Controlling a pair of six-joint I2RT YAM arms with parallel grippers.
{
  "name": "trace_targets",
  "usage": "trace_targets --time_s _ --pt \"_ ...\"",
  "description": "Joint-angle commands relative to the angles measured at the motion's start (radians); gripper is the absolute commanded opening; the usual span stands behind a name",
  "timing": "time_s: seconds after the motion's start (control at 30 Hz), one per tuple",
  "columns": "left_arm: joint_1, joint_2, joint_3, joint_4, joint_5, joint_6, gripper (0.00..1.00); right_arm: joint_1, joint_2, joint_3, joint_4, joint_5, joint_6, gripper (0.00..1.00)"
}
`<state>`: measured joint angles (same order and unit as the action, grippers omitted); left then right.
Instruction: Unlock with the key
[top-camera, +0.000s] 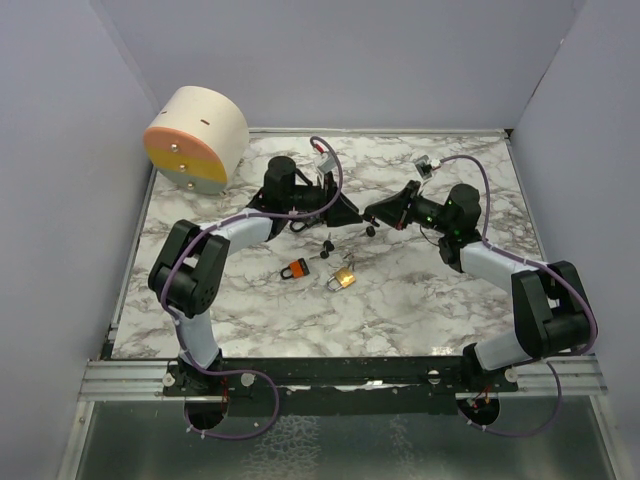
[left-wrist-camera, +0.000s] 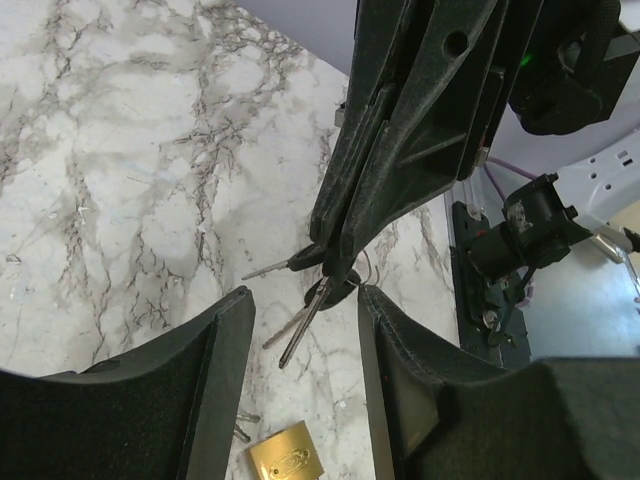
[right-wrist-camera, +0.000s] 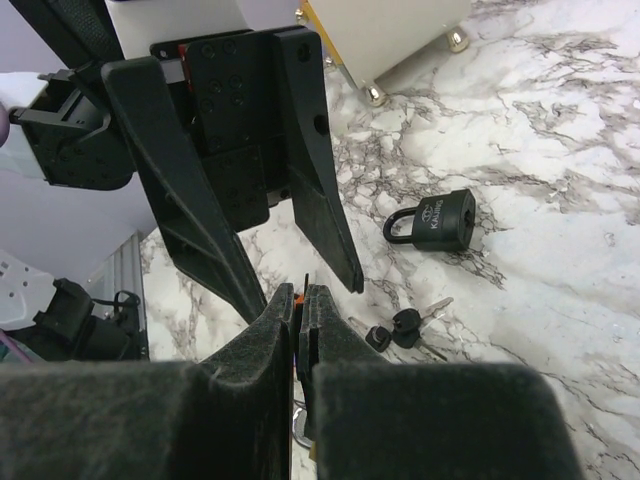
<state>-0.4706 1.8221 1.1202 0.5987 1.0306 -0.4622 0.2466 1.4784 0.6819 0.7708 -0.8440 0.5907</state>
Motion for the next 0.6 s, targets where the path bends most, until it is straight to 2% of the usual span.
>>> trace_targets --time_s 0.0,0.13,0.57 --pt "-0.014 0.013 -0.014 0.030 0.039 0.026 0.45 -0.010 0.008 0.028 0.028 -0.038 0.006 0.01" --pt "-0.016 0.008 -0.022 0.030 0.036 0.029 0.32 -0.013 0.010 0.028 0.029 -0.040 0.008 0.01" --pt "-0.027 -0.002 -0.031 0.029 0.031 0.046 0.00 -0.020 0.032 0.031 0.047 -0.052 0.026 0.01"
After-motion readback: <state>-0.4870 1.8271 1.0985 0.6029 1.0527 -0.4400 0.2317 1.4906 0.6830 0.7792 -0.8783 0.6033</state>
